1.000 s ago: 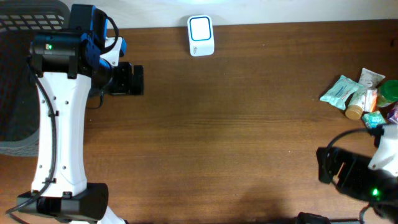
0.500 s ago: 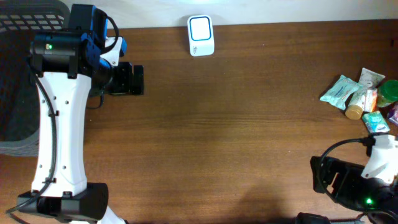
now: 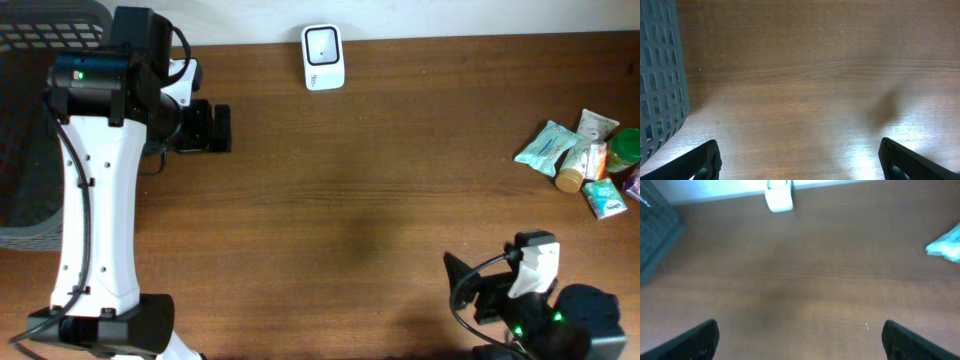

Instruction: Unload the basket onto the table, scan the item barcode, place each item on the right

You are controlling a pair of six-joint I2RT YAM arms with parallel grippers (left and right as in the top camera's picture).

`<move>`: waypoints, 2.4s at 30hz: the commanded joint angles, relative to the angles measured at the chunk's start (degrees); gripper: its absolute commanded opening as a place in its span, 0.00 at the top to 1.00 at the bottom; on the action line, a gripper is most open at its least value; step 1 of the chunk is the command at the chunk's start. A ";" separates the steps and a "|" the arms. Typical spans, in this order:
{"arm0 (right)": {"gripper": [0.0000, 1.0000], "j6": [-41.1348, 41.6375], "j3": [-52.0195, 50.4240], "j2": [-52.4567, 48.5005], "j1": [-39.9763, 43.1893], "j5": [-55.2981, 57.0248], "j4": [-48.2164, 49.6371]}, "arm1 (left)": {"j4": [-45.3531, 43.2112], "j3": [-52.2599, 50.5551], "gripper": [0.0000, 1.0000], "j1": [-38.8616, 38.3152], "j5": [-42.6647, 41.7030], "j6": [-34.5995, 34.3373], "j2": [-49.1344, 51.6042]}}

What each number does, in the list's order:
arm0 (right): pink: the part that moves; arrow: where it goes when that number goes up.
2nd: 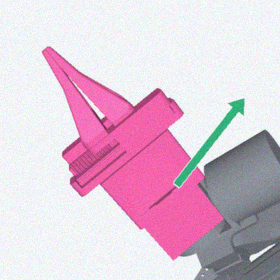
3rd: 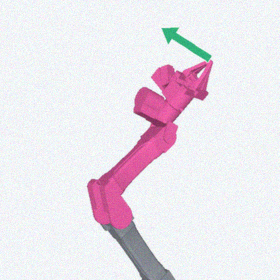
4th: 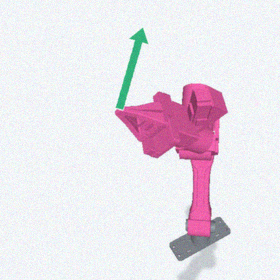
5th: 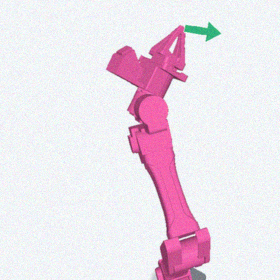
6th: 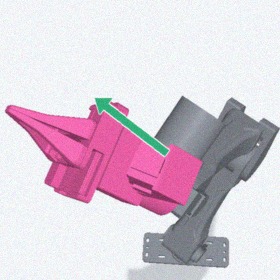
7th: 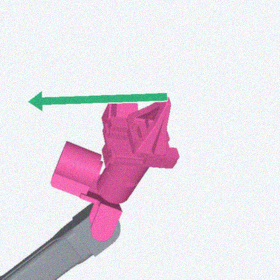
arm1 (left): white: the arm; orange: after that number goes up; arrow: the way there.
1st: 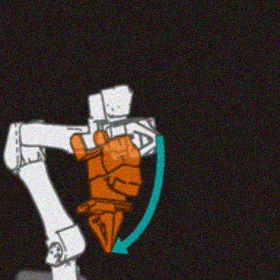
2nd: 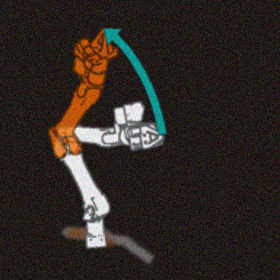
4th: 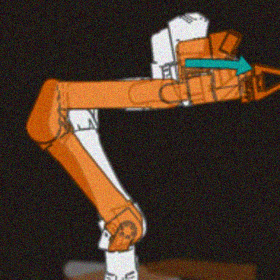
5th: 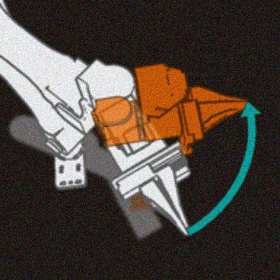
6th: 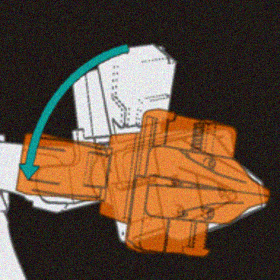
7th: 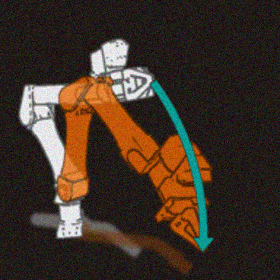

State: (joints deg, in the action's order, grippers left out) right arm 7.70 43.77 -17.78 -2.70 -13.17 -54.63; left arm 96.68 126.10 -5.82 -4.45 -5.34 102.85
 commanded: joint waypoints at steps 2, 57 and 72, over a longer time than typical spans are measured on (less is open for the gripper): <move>0.01 0.07 -12.17 6.03 -1.16 -0.20 11.54 | 0.02 0.04 0.01 -0.02 -0.04 0.92 -0.15; 0.01 -10.29 -43.45 17.57 -1.36 16.20 49.88 | 0.02 0.04 0.01 -0.02 -0.02 0.92 -0.15; 0.01 -8.09 -43.45 17.59 -1.31 15.93 49.83 | 0.04 0.04 0.01 -0.02 -0.02 0.92 -0.15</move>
State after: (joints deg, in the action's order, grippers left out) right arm -1.45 0.62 -0.73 -3.79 3.36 -4.08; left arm 96.66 126.10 -5.82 -4.45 -5.32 102.87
